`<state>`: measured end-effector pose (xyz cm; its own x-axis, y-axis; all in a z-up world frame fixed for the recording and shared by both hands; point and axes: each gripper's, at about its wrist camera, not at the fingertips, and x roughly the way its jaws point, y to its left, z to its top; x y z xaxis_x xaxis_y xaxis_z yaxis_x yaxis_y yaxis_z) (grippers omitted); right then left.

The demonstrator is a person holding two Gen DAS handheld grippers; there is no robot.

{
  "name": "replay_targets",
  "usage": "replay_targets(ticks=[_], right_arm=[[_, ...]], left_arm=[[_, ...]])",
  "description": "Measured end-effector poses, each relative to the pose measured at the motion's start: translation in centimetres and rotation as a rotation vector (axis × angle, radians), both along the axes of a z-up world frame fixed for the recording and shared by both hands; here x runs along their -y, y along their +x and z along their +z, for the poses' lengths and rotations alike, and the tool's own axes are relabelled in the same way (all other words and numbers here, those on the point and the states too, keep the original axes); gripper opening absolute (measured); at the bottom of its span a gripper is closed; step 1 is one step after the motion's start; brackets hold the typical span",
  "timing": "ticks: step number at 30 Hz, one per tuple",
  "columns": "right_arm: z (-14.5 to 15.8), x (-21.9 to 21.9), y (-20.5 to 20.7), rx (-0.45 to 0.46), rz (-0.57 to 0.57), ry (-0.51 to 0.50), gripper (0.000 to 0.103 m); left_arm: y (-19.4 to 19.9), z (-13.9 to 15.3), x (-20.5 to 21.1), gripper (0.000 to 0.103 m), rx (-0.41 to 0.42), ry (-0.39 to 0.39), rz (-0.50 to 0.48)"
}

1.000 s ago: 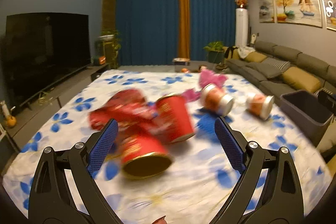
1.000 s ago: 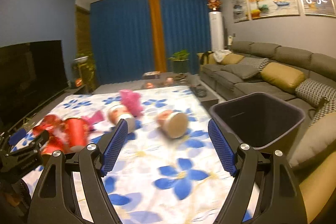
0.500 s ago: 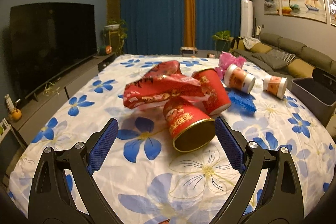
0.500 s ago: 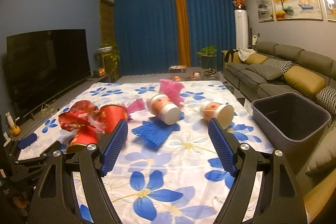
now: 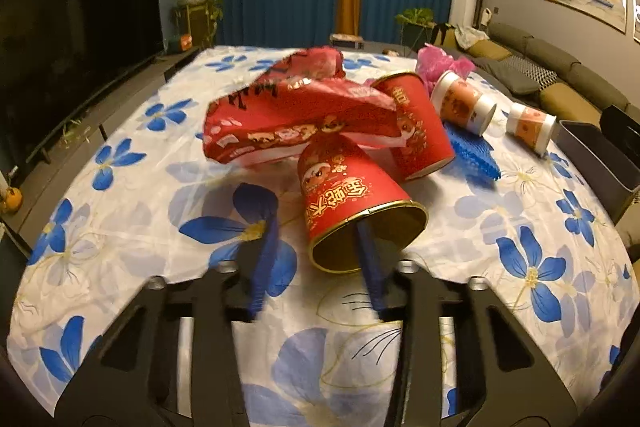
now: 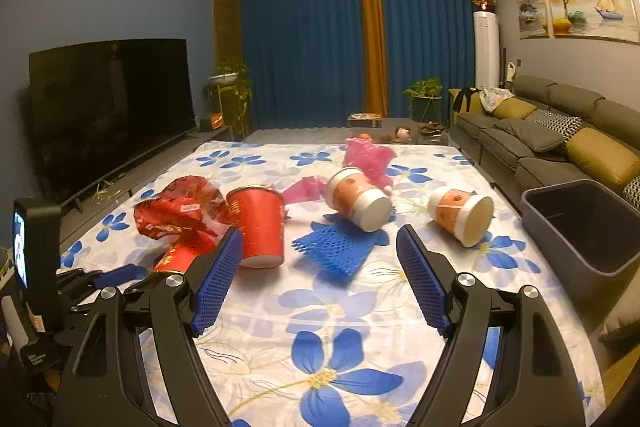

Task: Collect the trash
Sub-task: 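Move both tools back toward the red cups and tin can, then grasp the red tin can with the left tool while the right tool grasps the red paper cup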

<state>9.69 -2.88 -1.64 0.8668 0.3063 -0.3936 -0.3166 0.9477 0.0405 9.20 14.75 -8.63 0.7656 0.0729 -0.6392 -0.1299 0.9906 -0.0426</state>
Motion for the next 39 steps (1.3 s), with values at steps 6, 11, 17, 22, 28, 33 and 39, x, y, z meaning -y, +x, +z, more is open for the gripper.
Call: replay_targets(ticks=[6,11,17,22,28,33,39], right_arm=[[-0.8,-1.9,1.5,-0.040,0.033,-0.008,0.077],[-1.3,-3.3,3.1,-0.058,0.047,-0.025,0.077],[-2.0,-4.7,5.6,-0.085,0.060,-0.036,0.077],[-2.8,-5.6,7.1,-0.110,0.066,-0.040,0.077],[-3.6,-7.1,8.7,-0.145,0.088,-0.051,0.077],[-4.3,-8.6,9.7,-0.164,0.111,-0.069,0.077],[-5.3,-9.6,11.6,-0.215,0.118,-0.073,0.077]], left_arm=[[-0.1,-0.2,-0.8,0.003,-0.002,-0.045,-0.019],[-1.2,0.3,-0.9,0.003,0.029,-0.056,-0.056],[-4.0,1.9,-1.2,0.003,0.078,-0.069,-0.125],[-6.4,3.9,-2.1,0.003,0.126,-0.083,-0.138],[-7.1,5.3,-4.1,0.003,0.180,-0.086,-0.067],[-6.4,5.1,-5.6,0.003,0.178,-0.102,-0.012],[-5.8,5.3,-6.4,0.003,0.185,-0.119,0.011]])
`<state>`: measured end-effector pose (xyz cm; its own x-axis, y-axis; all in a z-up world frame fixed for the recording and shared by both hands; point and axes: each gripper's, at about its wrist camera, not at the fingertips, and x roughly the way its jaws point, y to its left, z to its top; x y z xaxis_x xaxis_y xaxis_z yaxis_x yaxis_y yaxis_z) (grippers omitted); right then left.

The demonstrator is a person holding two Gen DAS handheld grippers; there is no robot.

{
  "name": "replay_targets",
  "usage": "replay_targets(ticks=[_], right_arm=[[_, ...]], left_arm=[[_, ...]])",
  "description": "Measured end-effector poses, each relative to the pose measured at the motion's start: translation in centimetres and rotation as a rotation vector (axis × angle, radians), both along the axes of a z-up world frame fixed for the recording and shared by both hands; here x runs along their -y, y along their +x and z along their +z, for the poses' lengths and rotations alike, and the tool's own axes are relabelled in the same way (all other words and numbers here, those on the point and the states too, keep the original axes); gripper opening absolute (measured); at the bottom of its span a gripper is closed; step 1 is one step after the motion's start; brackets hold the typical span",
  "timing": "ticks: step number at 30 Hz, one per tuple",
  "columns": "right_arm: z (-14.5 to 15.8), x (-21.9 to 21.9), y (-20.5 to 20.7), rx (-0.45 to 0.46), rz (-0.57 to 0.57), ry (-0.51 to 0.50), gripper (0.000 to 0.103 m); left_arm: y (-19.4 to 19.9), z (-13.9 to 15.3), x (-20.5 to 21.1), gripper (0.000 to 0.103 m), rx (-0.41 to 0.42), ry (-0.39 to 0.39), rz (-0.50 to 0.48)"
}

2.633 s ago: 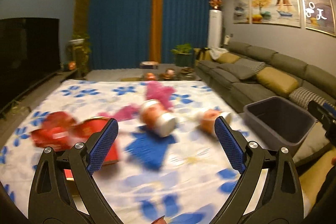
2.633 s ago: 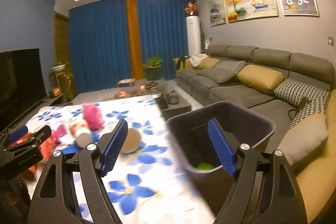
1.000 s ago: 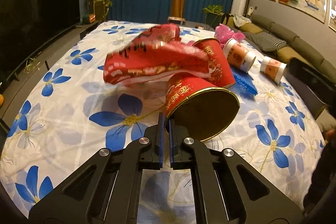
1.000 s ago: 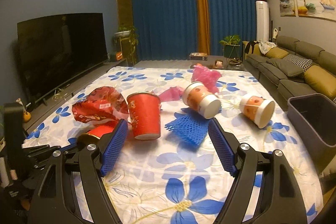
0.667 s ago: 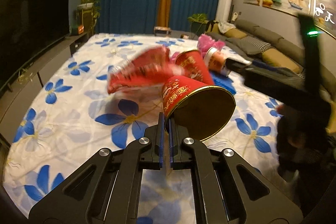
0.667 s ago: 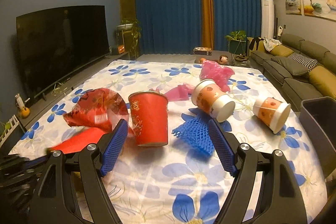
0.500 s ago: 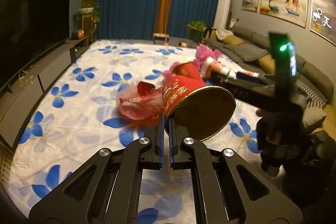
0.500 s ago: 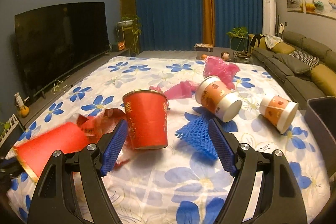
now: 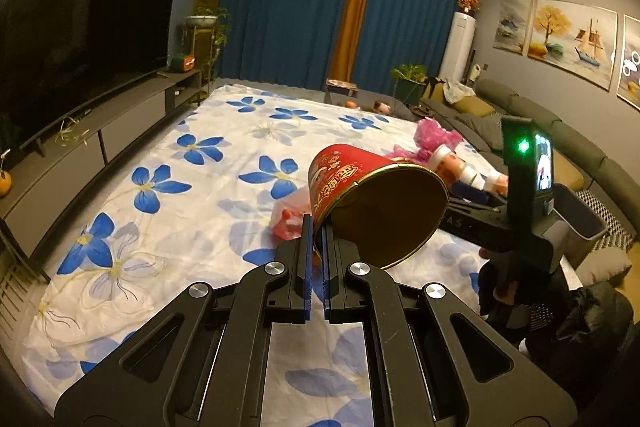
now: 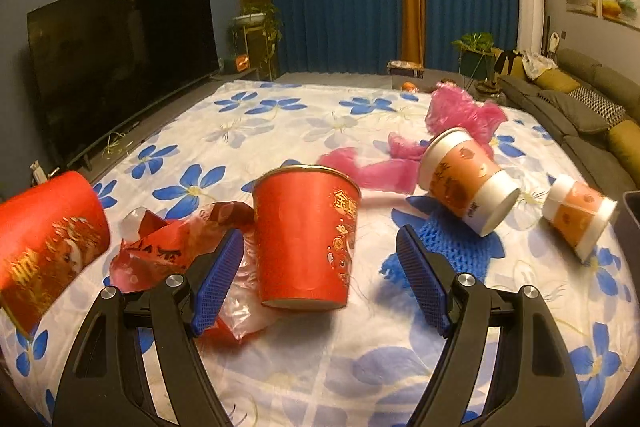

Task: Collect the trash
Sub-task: 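Grasp the red tin can with the left tool while the right tool grasps the red paper cup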

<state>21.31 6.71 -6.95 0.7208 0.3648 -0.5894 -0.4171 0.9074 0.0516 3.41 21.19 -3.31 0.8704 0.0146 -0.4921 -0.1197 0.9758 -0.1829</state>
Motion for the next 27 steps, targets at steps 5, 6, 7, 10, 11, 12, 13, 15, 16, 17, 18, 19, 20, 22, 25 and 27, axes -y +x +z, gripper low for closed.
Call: replay_targets(ticks=[5,6,7,10,11,12,13,15,16,17,18,19,20,22,25,27], right_arm=[[-1.2,-0.7,1.3,-0.050,0.003,-0.023,0.077],[-1.3,-0.7,1.5,-0.062,0.003,-0.024,0.074],[-1.5,-0.7,1.7,-0.076,0.004,-0.015,0.073],[-1.7,-0.7,1.9,-0.094,0.011,-0.019,0.059],[-1.7,-0.6,1.7,-0.089,0.012,-0.017,0.058],[-1.6,-0.5,1.6,-0.082,0.015,-0.018,0.057],[-1.4,-0.4,1.3,-0.069,0.012,-0.018,0.057],[-0.9,0.0,0.9,-0.056,0.009,-0.004,0.057],[-0.4,0.5,0.5,-0.045,0.008,0.013,0.057],[-0.1,0.8,0.2,-0.036,0.007,0.024,0.057],[0.4,1.2,-0.1,-0.028,0.007,0.033,0.057],[0.9,1.8,-0.7,-0.015,0.008,0.048,0.057],[1.4,2.3,-1.2,-0.005,0.009,0.060,0.057],[2.2,3.2,-2.2,0.015,0.011,0.076,0.057],[3.3,4.7,-3.8,0.046,0.003,0.099,0.057],[4.0,5.7,-4.8,0.064,-0.004,0.116,0.057]], left_arm=[[0.5,-0.2,-0.2,0.003,-0.005,-0.005,0.006],[0.6,-0.2,-0.3,0.003,-0.008,-0.007,0.007],[0.7,-0.3,-0.3,0.003,-0.009,-0.009,0.007],[0.8,-0.3,-0.2,0.003,-0.014,-0.012,0.008],[0.9,-0.3,-0.2,0.003,-0.015,-0.011,0.007],[0.9,-0.3,-0.2,0.003,-0.014,-0.011,0.007],[0.8,-0.3,-0.2,0.003,-0.012,-0.010,0.007],[0.9,-0.3,-0.2,0.003,-0.011,-0.009,0.008],[0.9,-0.3,-0.1,0.003,-0.010,-0.008,0.009],[0.9,-0.3,-0.1,0.003,-0.009,-0.007,0.010],[0.9,-0.2,0.0,0.003,-0.008,-0.006,0.011],[0.9,-0.1,0.1,0.003,-0.007,-0.005,0.012],[0.9,-0.1,0.1,0.003,-0.005,-0.004,0.013],[0.8,0.0,0.3,0.003,-0.001,-0.005,0.013],[0.8,0.2,0.7,0.003,0.004,-0.003,0.006],[0.7,0.4,1.3,0.003,0.009,-0.001,0.000]])
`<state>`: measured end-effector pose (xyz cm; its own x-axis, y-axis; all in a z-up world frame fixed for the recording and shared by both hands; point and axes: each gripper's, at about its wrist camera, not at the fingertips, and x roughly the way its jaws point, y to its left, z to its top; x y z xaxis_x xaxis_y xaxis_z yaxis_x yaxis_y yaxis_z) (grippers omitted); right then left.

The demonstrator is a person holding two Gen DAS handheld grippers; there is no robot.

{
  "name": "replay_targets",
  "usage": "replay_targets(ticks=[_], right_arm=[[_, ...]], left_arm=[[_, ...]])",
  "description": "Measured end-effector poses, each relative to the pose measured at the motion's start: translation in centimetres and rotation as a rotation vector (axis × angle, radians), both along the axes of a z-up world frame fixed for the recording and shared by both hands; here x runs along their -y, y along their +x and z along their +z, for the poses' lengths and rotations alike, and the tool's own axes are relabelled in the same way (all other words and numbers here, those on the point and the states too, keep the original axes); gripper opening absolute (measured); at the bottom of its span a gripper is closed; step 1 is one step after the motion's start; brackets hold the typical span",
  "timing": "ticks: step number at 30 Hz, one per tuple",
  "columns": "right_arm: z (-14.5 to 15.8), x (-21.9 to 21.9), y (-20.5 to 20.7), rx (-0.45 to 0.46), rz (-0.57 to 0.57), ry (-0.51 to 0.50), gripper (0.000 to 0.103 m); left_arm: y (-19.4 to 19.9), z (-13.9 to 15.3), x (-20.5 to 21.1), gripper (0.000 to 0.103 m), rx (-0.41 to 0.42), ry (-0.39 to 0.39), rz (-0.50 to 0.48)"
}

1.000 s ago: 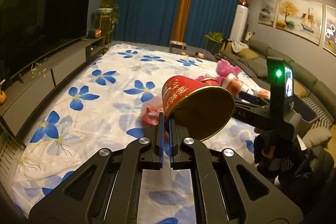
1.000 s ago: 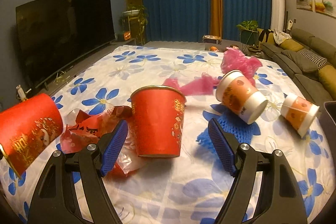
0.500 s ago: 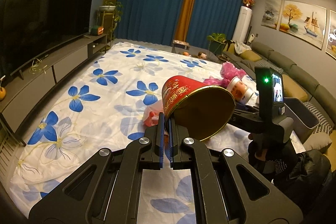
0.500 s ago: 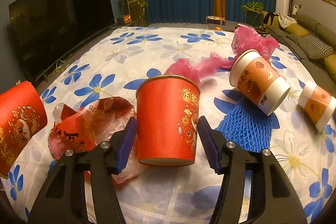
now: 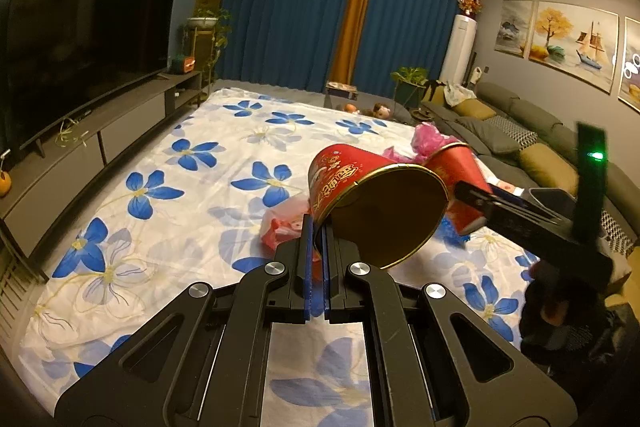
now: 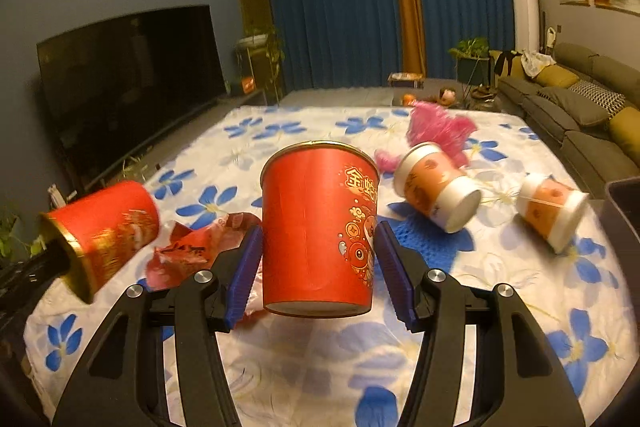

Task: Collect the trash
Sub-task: 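Grasp the red tin can with the left tool while the right tool grasps the red paper cup, then carry the tin can and red cup over the grey bin with both tools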

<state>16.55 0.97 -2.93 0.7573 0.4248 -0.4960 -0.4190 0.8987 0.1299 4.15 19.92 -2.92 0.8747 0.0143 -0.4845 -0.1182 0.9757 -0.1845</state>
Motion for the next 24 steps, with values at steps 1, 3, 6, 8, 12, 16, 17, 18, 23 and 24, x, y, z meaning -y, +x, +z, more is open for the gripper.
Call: replay_targets(ticks=[1,3,6,8,12,16,17,18,23,24], right_arm=[[0.2,0.4,-0.4,0.007,-0.003,0.005,0.057],[0.7,1.3,-1.2,0.020,-0.010,0.015,0.057],[1.3,2.6,-2.3,0.039,-0.022,0.030,0.057],[1.6,3.5,-3.1,0.050,-0.029,0.040,0.057],[2.0,5.0,-4.2,0.067,-0.046,0.053,0.057],[2.5,6.7,-4.9,0.084,-0.066,0.064,0.057],[2.5,7.1,-5.0,0.087,-0.070,0.066,0.057],[2.6,7.4,-5.2,0.091,-0.075,0.068,0.057],[2.9,9.6,-5.5,0.106,-0.109,0.075,0.057],[3.0,9.9,-5.6,0.109,-0.115,0.075,0.057]], left_arm=[[0.0,0.2,0.3,0.003,0.006,0.004,-0.005],[-0.1,0.5,1.0,0.003,0.015,0.013,-0.013],[0.0,0.8,2.0,0.003,0.027,0.023,-0.028],[0.1,1.0,2.7,0.003,0.032,0.026,-0.037],[0.5,1.1,4.4,0.003,0.036,0.038,-0.060],[0.9,1.5,6.1,0.003,0.042,0.047,-0.084],[1.0,1.6,6.4,0.003,0.045,0.048,-0.089],[1.2,1.7,6.9,0.003,0.048,0.052,-0.098],[2.0,2.3,9.3,0.003,0.063,0.067,-0.136],[2.3,2.5,9.9,0.003,0.066,0.069,-0.147]])
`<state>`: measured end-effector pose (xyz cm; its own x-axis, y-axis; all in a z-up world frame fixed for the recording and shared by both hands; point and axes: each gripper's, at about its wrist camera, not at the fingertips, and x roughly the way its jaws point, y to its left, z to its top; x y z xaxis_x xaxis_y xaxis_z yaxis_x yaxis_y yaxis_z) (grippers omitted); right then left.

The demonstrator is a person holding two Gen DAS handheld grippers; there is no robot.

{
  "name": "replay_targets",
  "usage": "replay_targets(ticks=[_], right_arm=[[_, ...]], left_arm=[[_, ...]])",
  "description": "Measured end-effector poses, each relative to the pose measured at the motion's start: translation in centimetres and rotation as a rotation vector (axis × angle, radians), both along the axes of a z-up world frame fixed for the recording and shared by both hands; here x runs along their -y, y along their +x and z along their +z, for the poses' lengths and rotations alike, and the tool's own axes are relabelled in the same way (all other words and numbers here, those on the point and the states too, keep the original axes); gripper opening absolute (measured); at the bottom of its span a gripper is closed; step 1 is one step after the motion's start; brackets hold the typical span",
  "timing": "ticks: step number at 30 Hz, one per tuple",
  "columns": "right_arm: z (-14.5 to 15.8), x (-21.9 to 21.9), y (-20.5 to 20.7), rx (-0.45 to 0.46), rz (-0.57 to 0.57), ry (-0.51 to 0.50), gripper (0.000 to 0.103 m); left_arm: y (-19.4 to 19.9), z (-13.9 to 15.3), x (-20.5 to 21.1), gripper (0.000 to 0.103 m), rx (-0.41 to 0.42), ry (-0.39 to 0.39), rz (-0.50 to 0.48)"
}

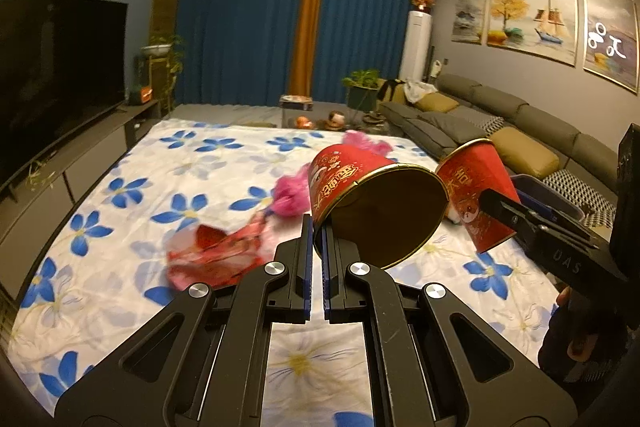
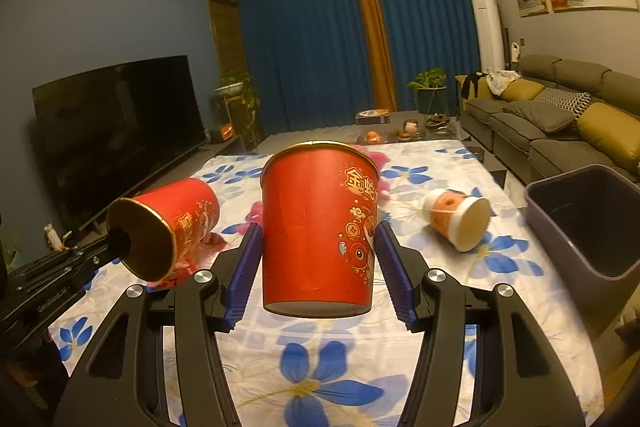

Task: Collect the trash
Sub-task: 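Carry the tin can and red cup over the grey bin with both tools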

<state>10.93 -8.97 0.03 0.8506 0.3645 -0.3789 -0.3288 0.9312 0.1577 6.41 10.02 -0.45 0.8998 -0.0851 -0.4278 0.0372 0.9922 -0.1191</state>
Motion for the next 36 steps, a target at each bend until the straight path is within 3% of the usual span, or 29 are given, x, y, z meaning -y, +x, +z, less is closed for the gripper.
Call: replay_targets(ticks=[24,36], right_arm=[[0.9,9.8,-0.8,0.054,-0.183,0.010,0.057],[1.4,16.9,0.6,0.102,-0.369,0.003,0.057]], left_arm=[[5.1,0.8,9.4,0.003,0.015,0.034,-0.147],[8.9,1.5,16.9,0.003,0.026,0.042,-0.274]])
